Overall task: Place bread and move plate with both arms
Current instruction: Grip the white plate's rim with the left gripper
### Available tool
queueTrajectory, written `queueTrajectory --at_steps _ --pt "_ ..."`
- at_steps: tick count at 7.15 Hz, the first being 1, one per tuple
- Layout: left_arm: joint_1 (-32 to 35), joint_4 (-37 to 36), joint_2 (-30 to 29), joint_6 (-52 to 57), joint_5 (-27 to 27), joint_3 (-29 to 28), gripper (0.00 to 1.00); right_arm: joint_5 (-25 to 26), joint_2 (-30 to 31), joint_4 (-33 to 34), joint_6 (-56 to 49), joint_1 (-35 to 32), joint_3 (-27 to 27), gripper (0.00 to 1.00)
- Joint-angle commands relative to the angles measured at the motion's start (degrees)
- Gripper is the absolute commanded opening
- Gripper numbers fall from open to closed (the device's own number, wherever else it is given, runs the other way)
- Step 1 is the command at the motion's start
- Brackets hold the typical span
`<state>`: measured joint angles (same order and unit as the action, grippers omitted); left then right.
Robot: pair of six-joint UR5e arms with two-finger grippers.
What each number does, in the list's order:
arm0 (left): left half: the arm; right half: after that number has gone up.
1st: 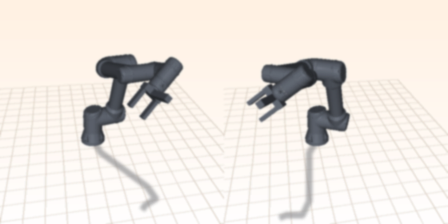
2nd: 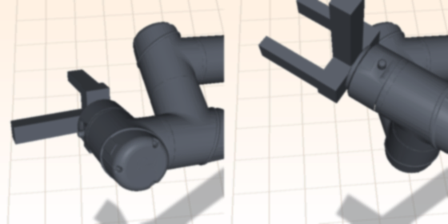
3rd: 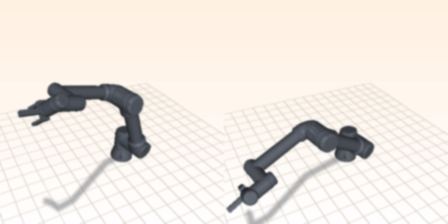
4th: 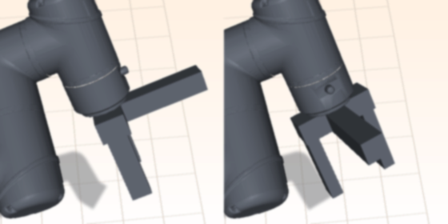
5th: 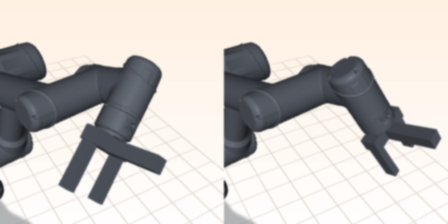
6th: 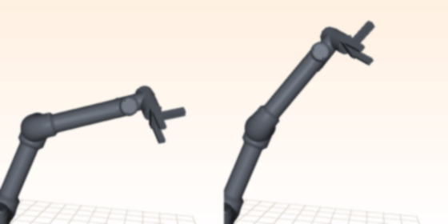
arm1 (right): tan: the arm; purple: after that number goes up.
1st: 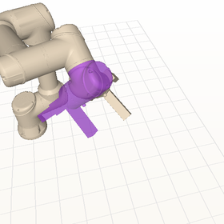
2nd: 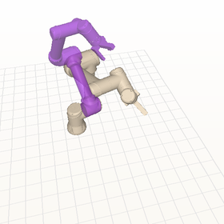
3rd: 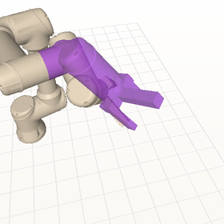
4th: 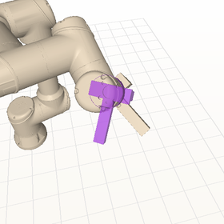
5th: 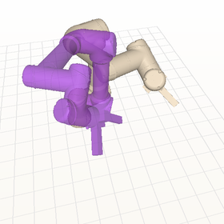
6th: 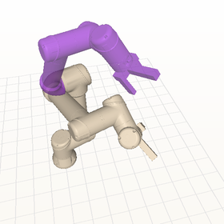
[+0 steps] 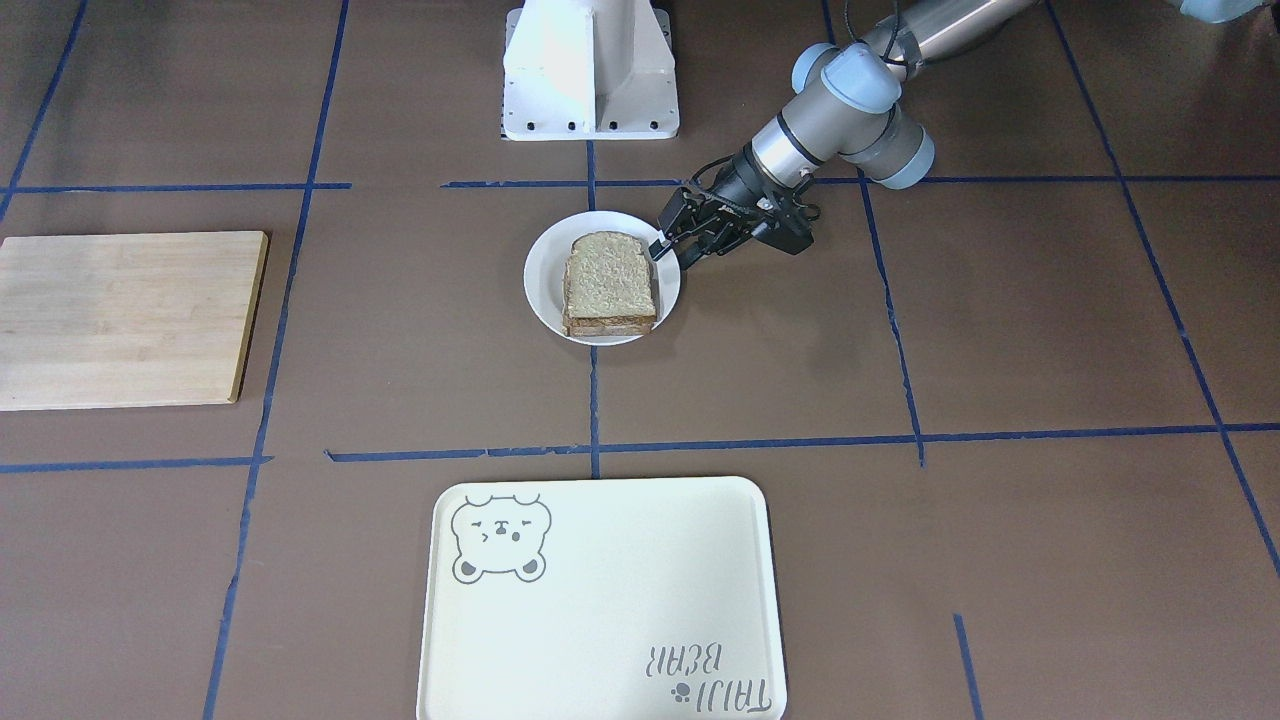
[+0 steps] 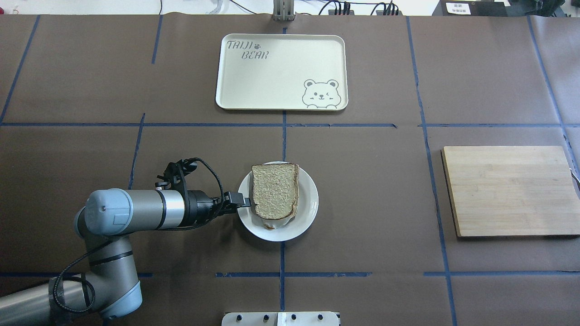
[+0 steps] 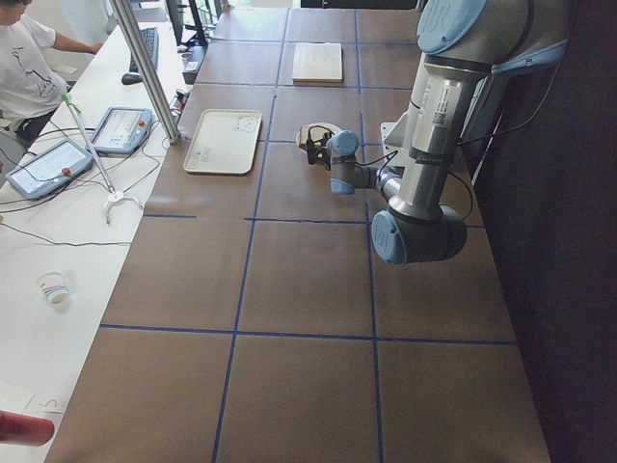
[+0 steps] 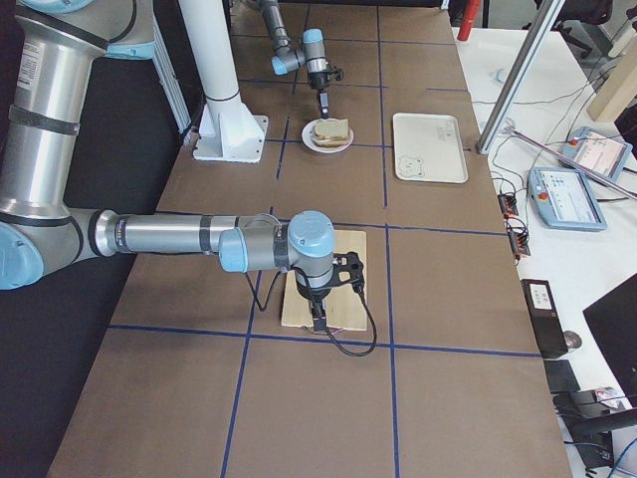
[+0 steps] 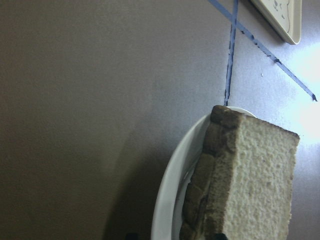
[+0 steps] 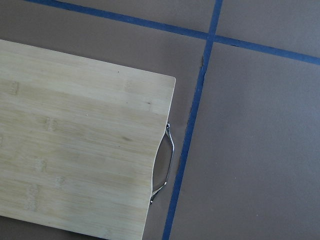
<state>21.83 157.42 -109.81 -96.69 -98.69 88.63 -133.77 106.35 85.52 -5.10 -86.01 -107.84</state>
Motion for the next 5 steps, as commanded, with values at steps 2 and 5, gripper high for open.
queueTrajectory --at_steps 2,5 --pt "-0.1 0.3 -2.9 -0.1 0.1 -3.5 0.32 0.1 0.0 0.0 0.0 0.1 0.0 1.0" --pt "0.0 1.0 -2.8 -0.2 0.0 -3.4 0.0 0.1 0.0 0.0 0.1 0.1 0.0 1.0"
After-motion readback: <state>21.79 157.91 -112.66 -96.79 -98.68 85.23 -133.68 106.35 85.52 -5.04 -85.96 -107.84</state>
